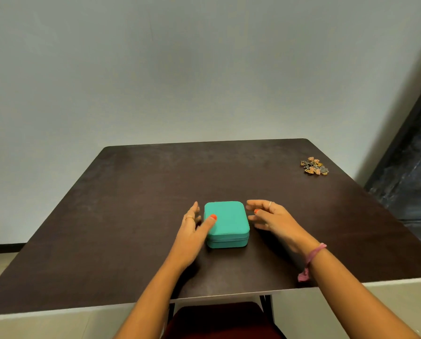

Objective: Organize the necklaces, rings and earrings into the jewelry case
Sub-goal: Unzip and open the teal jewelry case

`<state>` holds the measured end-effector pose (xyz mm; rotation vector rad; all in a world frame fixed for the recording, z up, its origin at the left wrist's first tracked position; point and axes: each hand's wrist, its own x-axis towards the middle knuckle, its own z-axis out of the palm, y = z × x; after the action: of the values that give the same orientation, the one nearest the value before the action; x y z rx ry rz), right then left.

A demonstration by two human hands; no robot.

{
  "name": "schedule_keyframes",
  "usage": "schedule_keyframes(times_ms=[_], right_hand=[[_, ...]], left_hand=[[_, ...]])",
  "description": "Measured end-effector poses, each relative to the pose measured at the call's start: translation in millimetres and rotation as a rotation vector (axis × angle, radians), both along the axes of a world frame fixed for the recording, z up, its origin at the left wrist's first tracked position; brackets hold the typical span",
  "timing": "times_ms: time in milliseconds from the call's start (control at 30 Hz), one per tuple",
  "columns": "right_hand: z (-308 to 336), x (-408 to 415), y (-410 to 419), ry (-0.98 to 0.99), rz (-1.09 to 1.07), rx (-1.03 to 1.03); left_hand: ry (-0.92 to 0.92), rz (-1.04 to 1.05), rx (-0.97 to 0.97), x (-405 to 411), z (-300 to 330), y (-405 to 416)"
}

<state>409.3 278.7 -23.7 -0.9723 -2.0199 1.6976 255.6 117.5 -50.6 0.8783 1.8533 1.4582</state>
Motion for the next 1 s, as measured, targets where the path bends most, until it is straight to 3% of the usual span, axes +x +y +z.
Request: schedule_keyframes(times_ms=[133, 267, 433, 700, 1000], right_hand=[[-3.5, -24.9, 12.9, -0.072, 0.139, 0.066], [0.5, -41.9, 25.5, -0.174, 0.315, 0.152], [7.6, -45.7, 41.8, -0.302, 0.452, 0.23], [7.9, -55.7, 46.4, -0.445, 0.471, 0.341], [15.3, -60.3, 57.6, -0.439, 0.523, 0.284]], left_hand=[[0.231, -0.272, -0.129, -10.3, 4.4, 1.2], [0.375, -0.288, -0.134, -14.4, -2.5, 3.8], [0.397, -0.233, -0.105, -15.4, -9.3, 4.3], [0.41, -0.229, -0.11, -15.1, -9.4, 5.0], [0.438, -0.227, -0.119, -14.6, -7.9, 4.9]])
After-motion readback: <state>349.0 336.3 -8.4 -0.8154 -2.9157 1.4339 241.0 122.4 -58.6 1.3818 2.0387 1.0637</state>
